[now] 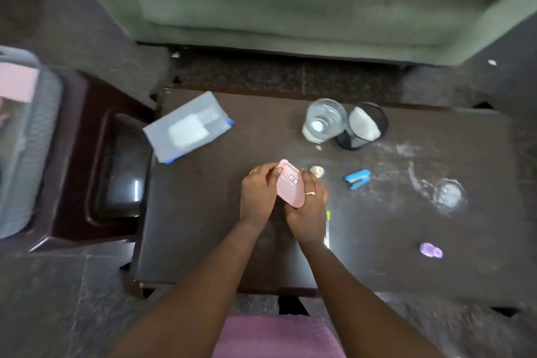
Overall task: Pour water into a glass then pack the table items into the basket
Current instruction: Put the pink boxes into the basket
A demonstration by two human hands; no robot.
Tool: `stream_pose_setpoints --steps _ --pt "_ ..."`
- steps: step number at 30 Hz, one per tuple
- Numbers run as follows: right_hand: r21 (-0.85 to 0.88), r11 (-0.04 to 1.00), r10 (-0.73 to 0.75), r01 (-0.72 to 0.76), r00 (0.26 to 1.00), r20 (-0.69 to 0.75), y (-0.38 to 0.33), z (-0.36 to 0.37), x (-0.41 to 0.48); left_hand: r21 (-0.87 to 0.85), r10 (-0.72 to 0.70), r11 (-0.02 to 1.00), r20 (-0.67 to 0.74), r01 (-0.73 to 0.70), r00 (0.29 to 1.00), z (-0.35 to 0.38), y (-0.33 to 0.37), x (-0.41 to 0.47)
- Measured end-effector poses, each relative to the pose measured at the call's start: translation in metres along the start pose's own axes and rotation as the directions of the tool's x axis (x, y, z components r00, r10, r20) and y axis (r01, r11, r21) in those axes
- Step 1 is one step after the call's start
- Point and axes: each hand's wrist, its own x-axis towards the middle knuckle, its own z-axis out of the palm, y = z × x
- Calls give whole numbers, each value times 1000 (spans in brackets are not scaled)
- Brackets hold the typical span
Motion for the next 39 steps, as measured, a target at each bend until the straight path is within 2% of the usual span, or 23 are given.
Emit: stream_pose_setpoints --steps 3,5,9,11,13,16,19,22,26,30,35,39 --pt "48 998 -45 37 985 166 -54 40 9 -49 -108 994 -202 100 974 -65 -25 16" --pt "104 994 -67 42 966 251 -91 59 19 -87 -185 983 -351 164 918 -101 -35 26" --pt "209 960 -263 186 857 442 -185 97 36 -214 -314 949 -570 232 759 -187 -54 45" --pt "257 924 -375 282 802 465 -231 112 42 -280 -370 929 -676 243 637 -228 -59 53" --pt "305 888 -455 343 752 478 -276 132 46 -363 -450 893 -726 266 520 -266 -66 59" --pt "355 876 -473 327 730 494 -333 160 55 -453 -565 821 -732 346 381 -309 -75 67" --pt "345 890 -445 299 740 504 -381 189 60 -603 -668 743 -685 290 289 -341 -91 77" --pt "316 904 -418 287 747 517 -410 212 65 -717 -762 646 -583 262 284 -357 -109 90" --pt "85 860 -463 504 699 544 -418 240 68 -757 -832 542 -420 366 363 -364 -129 98" --pt "-109 767 -486 632 683 545 -419 261 66 -830 -878 455 -358 322 318 -368 -142 108" --pt "-205 659 -546 724 648 531 -419 271 56 -827 -880 448 -341 340 331 -371 -148 113" --pt "-88 717 -602 691 678 422 -405 255 49 -789 -856 504 -399 352 330 -368 -128 109"
